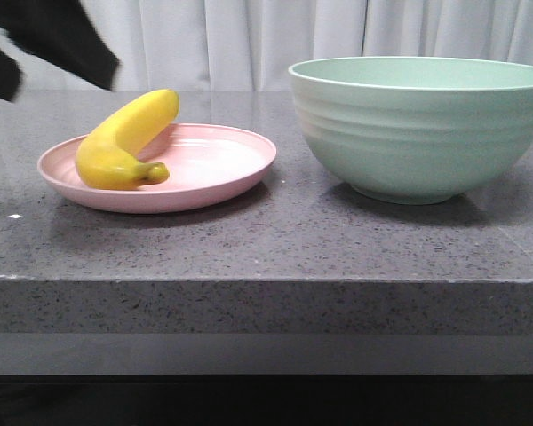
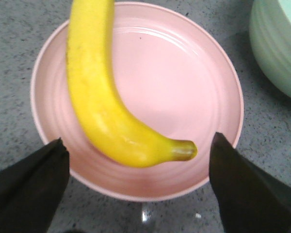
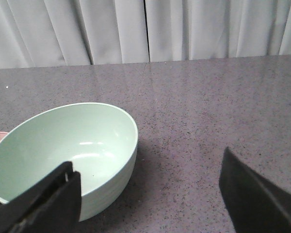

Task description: Transfer banana from pink plate to green bowl

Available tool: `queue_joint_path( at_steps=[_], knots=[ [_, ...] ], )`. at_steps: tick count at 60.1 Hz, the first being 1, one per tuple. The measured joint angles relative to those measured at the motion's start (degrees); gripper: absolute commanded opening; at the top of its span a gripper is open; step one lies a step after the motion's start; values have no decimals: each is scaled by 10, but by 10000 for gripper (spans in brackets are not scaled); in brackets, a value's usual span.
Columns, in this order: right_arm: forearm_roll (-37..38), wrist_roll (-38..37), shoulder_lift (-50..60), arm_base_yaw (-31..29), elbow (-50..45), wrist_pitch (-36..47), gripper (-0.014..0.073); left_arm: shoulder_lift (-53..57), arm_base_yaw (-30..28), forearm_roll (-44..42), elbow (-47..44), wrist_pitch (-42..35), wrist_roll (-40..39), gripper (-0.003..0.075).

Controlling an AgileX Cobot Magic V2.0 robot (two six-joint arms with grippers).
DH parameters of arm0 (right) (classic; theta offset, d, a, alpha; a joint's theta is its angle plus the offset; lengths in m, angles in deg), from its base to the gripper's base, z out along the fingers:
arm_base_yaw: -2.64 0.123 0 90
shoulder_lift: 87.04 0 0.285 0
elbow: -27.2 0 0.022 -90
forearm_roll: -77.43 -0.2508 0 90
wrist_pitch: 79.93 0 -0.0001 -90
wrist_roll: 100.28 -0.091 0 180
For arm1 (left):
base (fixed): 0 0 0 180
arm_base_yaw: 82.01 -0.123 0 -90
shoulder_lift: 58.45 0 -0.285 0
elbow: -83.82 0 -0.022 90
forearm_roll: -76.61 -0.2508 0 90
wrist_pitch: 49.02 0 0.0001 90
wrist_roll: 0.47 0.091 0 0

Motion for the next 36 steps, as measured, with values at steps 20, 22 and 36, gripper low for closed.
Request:
queue_joint_path(
  at_steps=[20,22,36],
  knots=[
    [0,0,0,0,0,-1,598,-138,0,1,80,8,-8,566],
    [0,0,0,0,0,-1,598,-144,0,1,83,7,-8,566],
    [0,0,0,0,0,-1,598,-168,-1,1,87,-7,-12,566]
  ],
)
